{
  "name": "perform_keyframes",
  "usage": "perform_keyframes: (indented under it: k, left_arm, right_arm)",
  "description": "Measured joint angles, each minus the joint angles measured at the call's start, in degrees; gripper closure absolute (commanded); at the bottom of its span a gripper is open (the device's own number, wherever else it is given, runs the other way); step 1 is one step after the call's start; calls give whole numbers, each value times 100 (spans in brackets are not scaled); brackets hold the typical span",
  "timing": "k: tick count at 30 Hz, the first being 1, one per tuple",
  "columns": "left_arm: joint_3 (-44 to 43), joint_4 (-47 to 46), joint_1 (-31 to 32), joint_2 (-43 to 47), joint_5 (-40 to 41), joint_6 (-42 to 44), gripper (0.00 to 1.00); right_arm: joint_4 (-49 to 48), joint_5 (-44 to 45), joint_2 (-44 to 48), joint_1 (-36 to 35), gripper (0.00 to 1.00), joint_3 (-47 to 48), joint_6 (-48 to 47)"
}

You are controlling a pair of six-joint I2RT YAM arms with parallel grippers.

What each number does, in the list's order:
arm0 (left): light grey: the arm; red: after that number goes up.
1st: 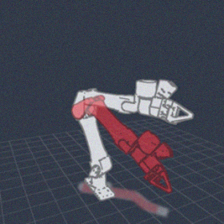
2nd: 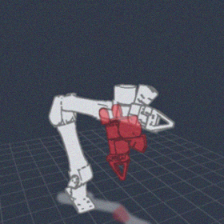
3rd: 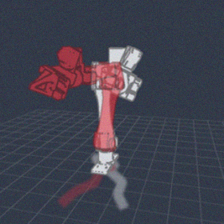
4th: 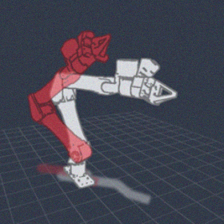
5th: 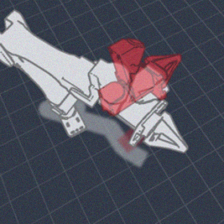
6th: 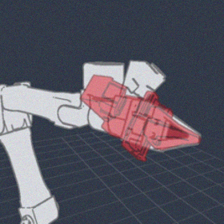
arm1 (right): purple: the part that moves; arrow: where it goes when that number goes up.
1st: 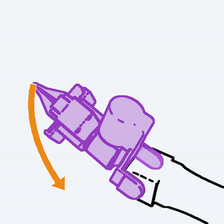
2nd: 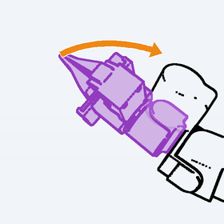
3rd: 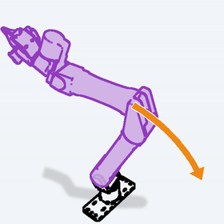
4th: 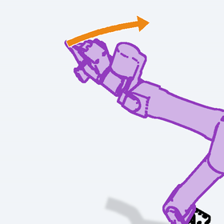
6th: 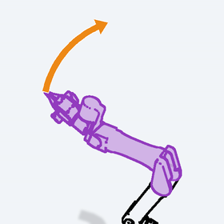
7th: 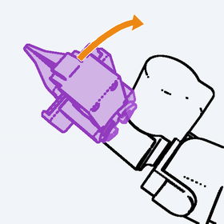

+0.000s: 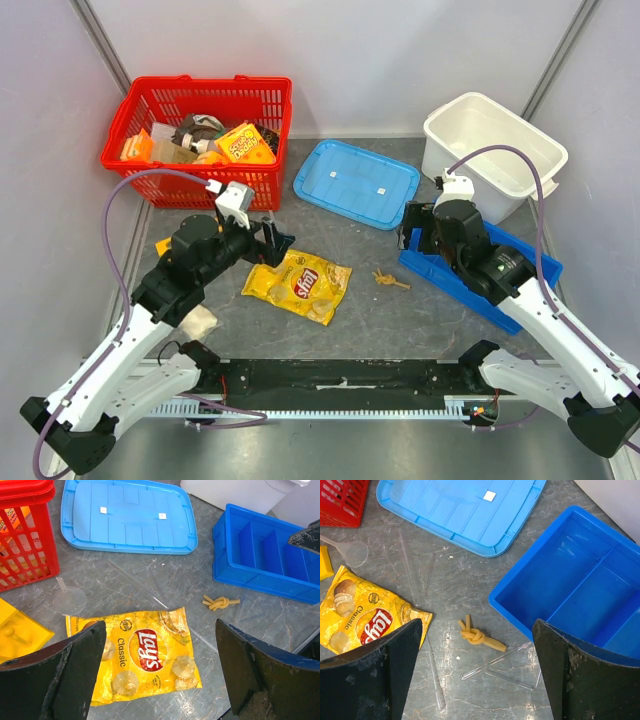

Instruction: Organize the chemistry lab equipment

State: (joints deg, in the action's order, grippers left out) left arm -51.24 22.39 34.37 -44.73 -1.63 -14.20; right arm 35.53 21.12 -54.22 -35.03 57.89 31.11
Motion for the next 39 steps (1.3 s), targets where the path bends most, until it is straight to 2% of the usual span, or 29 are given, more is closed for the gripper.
perform_keyframes:
  k: [12, 16, 19, 22, 30, 39]
  left_arm:
    - [2, 4, 0, 170, 42, 50, 6]
    - [15, 24, 2, 321, 205, 85, 6]
    - [118, 22, 11, 575, 367, 107, 9]
    - [216, 20, 11, 844, 577, 140, 11]
    - [535, -118, 11, 1648, 1091, 190, 12]
    - [717, -330, 11, 2087, 1346, 216, 13]
  right_arm:
    - [184, 153, 11, 0, 4, 0, 284]
    - [179, -212, -122, 4, 18, -81, 160]
    - [129, -772, -570, 2, 39, -168, -31]
    - [83, -1152, -1187, -22, 52, -212, -177]
    - [-332, -1550, -2400, -367, 51, -181, -422]
    - [-1259, -1615, -4299, -374, 57, 1185, -804]
